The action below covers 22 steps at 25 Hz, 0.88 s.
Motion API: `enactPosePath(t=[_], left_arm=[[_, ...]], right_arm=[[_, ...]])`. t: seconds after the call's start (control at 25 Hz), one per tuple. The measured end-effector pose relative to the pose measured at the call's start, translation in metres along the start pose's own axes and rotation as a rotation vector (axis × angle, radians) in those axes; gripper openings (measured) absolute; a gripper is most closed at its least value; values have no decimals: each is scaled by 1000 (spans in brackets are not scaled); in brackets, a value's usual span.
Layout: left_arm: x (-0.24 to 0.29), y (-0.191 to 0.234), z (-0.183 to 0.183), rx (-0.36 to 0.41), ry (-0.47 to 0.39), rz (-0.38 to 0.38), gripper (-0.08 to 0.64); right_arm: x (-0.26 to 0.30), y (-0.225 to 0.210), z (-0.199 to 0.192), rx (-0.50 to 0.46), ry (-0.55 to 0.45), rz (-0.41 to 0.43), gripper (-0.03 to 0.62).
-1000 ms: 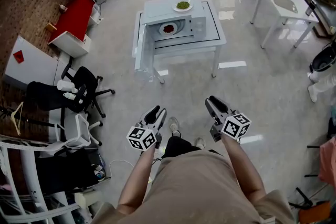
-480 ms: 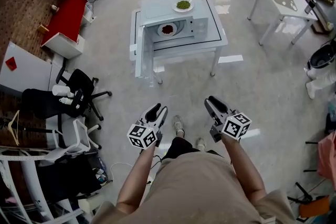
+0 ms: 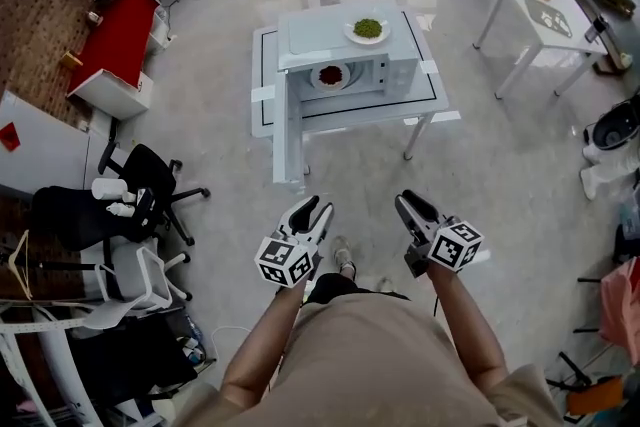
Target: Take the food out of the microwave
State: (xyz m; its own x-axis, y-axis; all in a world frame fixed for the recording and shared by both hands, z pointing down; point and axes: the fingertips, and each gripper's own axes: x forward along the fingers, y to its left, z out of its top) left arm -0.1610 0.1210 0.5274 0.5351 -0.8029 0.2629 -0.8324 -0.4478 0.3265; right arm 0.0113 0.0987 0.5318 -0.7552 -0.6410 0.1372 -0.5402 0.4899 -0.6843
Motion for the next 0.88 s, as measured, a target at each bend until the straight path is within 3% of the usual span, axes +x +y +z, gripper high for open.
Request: enactPosePath(t=[0.36,0.72,0.88], left_arm=[[31,46,20,24,18,-64,140],[42,62,33,40,3,-132,140],[46,69,40,45,-1,-122,140]], right_arm=[[65,-11,13,-12,-16,-44,101],[99,-19,18,-23,-41,-91,101],[109,-19,22,-85,-38,-137,101]])
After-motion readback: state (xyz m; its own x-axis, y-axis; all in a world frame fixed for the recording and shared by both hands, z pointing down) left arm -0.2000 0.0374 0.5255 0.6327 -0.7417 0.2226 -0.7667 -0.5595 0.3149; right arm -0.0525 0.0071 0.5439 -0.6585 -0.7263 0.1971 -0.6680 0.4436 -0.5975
